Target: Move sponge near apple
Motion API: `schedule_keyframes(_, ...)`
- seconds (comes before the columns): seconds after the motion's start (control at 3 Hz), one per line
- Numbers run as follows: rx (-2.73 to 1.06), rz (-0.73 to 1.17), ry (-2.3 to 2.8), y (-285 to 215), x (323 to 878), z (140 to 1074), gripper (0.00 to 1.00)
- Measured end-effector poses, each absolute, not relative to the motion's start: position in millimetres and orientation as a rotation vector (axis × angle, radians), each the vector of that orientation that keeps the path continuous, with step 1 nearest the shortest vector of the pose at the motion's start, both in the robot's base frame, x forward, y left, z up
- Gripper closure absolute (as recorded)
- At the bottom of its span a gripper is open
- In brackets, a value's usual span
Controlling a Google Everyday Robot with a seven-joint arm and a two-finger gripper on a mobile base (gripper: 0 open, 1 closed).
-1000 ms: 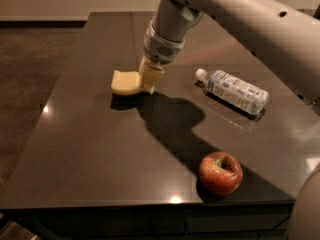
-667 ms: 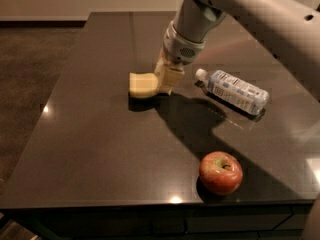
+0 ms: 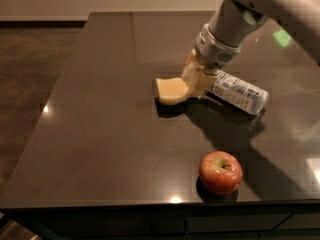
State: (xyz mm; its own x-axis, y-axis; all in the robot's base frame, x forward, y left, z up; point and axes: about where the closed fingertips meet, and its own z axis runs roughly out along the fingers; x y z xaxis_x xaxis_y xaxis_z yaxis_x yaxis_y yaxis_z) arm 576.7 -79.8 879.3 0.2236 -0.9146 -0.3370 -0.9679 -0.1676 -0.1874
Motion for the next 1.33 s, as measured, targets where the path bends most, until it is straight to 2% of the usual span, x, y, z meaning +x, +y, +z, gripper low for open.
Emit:
schedule_keyframes(0.67,-2.231,0.180,1.672,-130,548,882,1.00)
schedule_keyframes(1.33,-2.321,0.201,1.603,-152,515,883,1.00)
